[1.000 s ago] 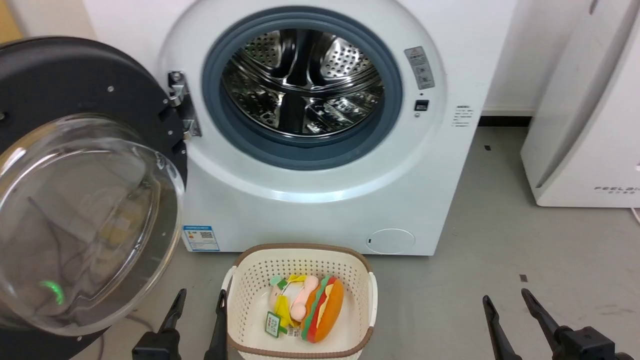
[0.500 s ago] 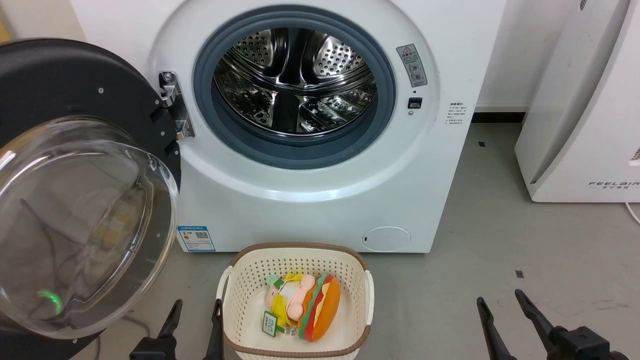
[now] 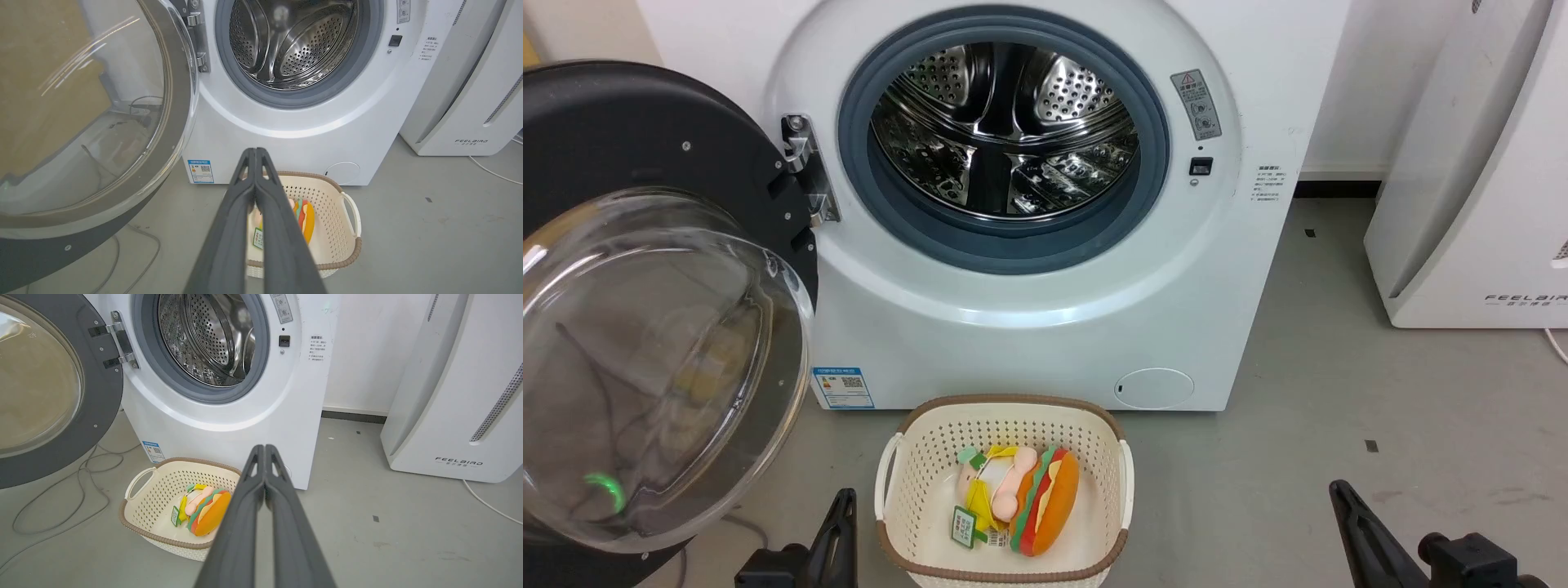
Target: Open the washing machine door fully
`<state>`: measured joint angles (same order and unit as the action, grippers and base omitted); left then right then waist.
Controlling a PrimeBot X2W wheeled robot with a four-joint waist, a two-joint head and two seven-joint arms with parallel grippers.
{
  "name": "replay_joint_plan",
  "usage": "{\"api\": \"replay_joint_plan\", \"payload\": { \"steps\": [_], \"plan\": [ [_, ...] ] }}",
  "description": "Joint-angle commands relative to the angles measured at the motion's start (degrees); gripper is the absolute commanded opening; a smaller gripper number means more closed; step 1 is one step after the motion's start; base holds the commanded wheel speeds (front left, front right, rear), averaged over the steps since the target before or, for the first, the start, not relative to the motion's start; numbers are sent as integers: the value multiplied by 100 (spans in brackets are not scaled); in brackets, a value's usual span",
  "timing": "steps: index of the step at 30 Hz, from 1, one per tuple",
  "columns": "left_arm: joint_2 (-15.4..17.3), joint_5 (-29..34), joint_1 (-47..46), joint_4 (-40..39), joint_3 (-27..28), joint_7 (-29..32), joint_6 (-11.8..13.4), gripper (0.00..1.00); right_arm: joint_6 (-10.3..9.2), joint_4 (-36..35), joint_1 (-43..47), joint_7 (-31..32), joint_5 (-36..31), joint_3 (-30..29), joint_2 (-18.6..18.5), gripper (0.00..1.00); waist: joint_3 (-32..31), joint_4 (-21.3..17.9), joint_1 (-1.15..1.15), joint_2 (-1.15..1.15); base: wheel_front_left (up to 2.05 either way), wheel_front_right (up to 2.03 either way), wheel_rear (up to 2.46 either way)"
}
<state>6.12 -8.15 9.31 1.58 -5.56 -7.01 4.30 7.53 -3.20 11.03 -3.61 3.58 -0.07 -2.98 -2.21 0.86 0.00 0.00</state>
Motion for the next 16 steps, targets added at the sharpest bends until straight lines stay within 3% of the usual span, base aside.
{"api": "replay_joint_plan", "payload": {
  "steps": [1, 16],
  "plan": [
    [-16, 61, -76, -12, 24, 17, -32, 0, 0, 15, -92, 13, -28, 1, 1, 0, 3, -1, 0, 0, 0, 0, 0],
    [-56, 160, -189, -31, 94, 107, -84, 0, -1, 55, -225, 59, -71, 1, 2, 0, 32, -12, 0, 0, 0, 0, 0]
  ]
}}
